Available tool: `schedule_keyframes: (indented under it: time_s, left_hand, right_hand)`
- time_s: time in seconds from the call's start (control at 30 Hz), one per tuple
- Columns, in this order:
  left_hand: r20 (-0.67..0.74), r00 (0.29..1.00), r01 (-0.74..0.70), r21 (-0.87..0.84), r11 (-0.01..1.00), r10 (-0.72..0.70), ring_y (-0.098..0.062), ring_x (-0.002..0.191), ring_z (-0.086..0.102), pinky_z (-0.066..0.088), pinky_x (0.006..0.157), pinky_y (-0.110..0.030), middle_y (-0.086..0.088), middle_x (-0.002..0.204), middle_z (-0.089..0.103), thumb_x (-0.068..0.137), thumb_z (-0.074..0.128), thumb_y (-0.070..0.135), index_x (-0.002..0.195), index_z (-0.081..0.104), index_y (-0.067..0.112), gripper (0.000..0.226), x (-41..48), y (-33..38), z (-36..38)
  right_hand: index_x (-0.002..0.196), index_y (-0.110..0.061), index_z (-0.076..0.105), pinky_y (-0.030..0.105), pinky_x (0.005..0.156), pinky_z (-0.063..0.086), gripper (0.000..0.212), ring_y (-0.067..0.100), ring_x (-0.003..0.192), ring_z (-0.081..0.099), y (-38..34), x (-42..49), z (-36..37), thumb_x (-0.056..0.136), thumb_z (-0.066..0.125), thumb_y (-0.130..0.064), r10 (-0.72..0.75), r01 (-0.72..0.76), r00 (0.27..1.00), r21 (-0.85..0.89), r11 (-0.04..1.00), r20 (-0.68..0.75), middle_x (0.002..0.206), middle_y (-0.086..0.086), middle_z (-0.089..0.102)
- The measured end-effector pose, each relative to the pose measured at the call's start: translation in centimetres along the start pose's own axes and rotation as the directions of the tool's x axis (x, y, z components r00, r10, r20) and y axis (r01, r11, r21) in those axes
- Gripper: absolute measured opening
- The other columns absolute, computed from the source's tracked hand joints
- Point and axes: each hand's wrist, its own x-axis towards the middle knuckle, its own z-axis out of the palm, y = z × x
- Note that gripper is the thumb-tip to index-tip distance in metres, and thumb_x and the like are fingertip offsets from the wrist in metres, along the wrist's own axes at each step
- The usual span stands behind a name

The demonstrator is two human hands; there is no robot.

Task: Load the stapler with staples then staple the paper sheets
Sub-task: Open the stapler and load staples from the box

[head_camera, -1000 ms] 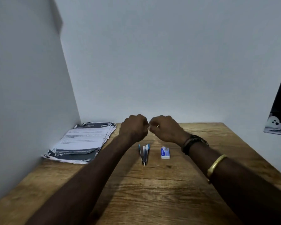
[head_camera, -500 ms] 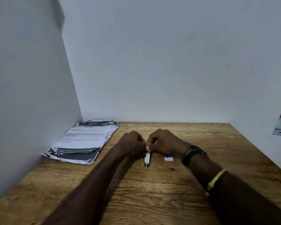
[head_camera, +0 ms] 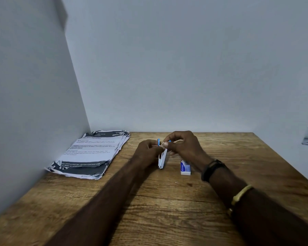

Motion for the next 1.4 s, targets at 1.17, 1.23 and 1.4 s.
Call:
schedule_keyframes:
  time_s: [1.17,1.23,1.4]
  left_hand:
    - [-0.122,0.989,0.0,-0.549,0.836,-0.079,-0.021,0.083,0.072,0.062,0.069,-0.034,-0.016,0.106,0.073,0.102,0.047,0.005,0.114,0.061,0.0,0.019,0.9,0.8,-1.5]
    - [-0.044,0.995,0.052,-0.547,0.836,-0.09,-0.017,0.071,0.073,0.06,0.057,-0.025,-0.013,0.093,0.075,0.099,0.049,0.005,0.105,0.065,0.001,0.017,0.4,1.1,-1.1]
    - [0.127,0.988,0.128,-0.331,0.935,-0.091,-0.012,0.055,0.062,0.045,0.044,-0.02,-0.018,0.099,0.076,0.098,0.046,0.006,0.101,0.068,-0.001,0.023,0.0,1.2,-0.5]
  right_hand:
    - [0.093,0.001,0.074,0.035,0.074,0.064,0.022,0.019,0.079,0.073,0.3,-0.8,0.4,0.075,0.087,0.001,0.016,-0.114,0.929,0.245,0.963,0.369,0.088,0.015,0.075]
    - [0.09,-0.002,0.075,0.034,0.073,0.063,0.009,0.017,0.079,0.071,0.0,-0.7,0.5,0.085,0.081,-0.007,0.008,-0.088,0.96,0.275,0.957,0.279,0.087,0.01,0.077]
    - [0.101,-0.001,0.07,0.032,0.056,0.061,0.021,0.02,0.063,0.069,-0.2,-0.1,-0.5,0.091,0.076,-0.018,0.135,-0.149,0.989,0.377,0.914,0.062,0.085,0.013,0.074]
